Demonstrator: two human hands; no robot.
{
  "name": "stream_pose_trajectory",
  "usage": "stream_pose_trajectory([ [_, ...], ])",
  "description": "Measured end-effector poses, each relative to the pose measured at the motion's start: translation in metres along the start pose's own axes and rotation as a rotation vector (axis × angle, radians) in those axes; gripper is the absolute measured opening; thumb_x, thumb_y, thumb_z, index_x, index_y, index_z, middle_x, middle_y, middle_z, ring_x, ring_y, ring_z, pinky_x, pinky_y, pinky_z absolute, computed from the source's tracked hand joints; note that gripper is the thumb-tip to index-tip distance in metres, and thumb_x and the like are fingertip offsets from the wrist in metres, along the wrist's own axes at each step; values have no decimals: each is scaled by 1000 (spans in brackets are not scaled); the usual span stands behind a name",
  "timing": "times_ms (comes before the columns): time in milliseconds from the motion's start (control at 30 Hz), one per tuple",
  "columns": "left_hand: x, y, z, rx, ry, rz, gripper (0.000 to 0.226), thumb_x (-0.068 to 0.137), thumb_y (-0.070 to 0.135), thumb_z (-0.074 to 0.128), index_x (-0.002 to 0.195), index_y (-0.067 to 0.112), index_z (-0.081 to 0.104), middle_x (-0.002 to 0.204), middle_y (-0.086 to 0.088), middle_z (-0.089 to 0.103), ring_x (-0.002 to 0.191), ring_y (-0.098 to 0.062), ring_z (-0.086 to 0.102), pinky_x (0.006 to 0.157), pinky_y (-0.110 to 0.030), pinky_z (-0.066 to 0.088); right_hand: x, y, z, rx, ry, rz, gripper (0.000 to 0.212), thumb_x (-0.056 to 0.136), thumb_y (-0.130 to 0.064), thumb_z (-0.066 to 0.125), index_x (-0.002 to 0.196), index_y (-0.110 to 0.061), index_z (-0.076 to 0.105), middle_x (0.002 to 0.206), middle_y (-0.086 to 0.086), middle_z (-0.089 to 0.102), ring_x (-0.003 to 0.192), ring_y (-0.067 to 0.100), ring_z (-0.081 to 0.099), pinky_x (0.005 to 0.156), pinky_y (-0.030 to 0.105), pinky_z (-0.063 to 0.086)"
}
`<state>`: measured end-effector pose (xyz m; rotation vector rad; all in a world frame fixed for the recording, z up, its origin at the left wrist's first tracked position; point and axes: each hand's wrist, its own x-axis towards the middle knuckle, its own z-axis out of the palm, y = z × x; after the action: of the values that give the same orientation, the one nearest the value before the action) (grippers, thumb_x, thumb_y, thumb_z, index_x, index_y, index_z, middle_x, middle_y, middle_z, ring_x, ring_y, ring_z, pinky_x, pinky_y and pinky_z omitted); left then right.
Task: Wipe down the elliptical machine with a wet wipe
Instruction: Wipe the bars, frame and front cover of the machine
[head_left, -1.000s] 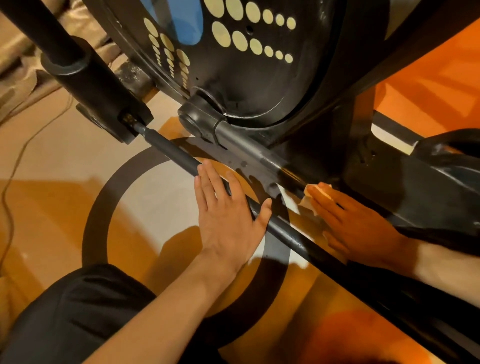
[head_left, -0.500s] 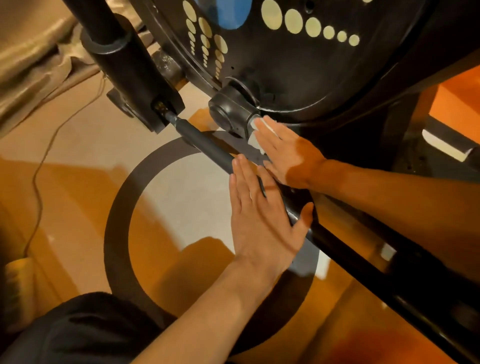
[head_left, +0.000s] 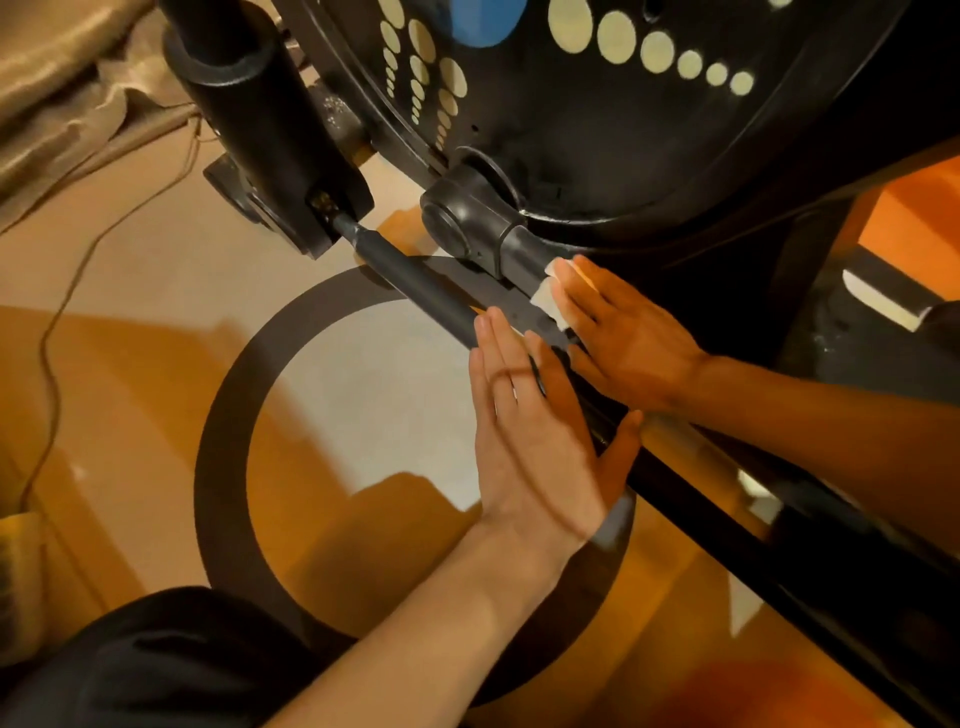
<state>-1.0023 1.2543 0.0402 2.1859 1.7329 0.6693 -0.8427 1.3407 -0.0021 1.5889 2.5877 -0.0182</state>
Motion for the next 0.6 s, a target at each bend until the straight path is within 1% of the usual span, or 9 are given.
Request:
stream_pose_trajectory([
  [67,-1,-1,0,-22,14,-2,100,93,55,53,153,-19,26,162,-40,18,155,-52,10,129,-58,4,29,-2,1,-55,-12,-112,57,106,-31,39,149,6,41,164,29,20,153,50,14,123,59,21],
  [100,0,1,0,-17,15,-11,101,89,55,56,153,-19,28,162,-41,18,155,-52,9,129,-57,5,41,-2,1,-67,5,-140,55,106,-29,41,147,8,44,163,30,23,152,51,16,122,60,22],
  [167,0,5,-3,52,-25,-18,98,90,60,43,154,-14,32,163,-40,14,156,-50,4,128,-56,9,53,-1,1,-22,19,-86,63,106,-35,35,154,5,34,165,26,24,154,45,16,124,56,23],
  [200,0,6,-7,76,-90,-25,99,91,63,36,156,-11,31,165,-38,8,157,-49,-1,128,-56,10,52,-2,1,9,20,-58,68,105,-40,34,157,2,28,166,23,23,155,42,15,124,54,24],
  [267,0,1,-9,98,-173,-30,99,93,67,30,158,-8,30,167,-34,-3,157,-46,-10,128,-57,10,37,-1,3,27,10,-36,75,104,-48,43,161,-5,20,168,17,18,156,37,14,123,49,30],
  [333,1,-1,-11,174,-217,-25,99,95,69,23,159,-7,27,167,-34,-9,156,-46,-17,128,-57,8,10,7,4,-2,0,-85,79,102,-46,49,163,-7,17,170,13,14,157,33,12,122,45,33],
  [433,1,1,-10,227,-248,-22,101,95,71,17,161,-6,18,167,-34,-14,155,-47,-21,128,-57,6,-33,22,9,-201,-35,-242,71,102,-38,36,159,1,22,170,17,11,158,34,4,127,50,18],
  [533,1,1,-9,189,-214,-34,102,94,70,24,160,-7,19,167,-34,-11,156,-47,-18,128,-57,7,-47,24,11,-340,-29,-245,72,100,-41,27,158,3,22,169,20,14,158,37,7,127,51,13],
  [600,1,3,-10,141,-185,-28,101,94,67,29,158,-10,25,167,-35,-6,157,-47,-12,128,-57,9,-27,15,11,-456,-35,-223,70,103,-44,30,159,-3,21,170,18,11,158,36,1,129,49,3],
])
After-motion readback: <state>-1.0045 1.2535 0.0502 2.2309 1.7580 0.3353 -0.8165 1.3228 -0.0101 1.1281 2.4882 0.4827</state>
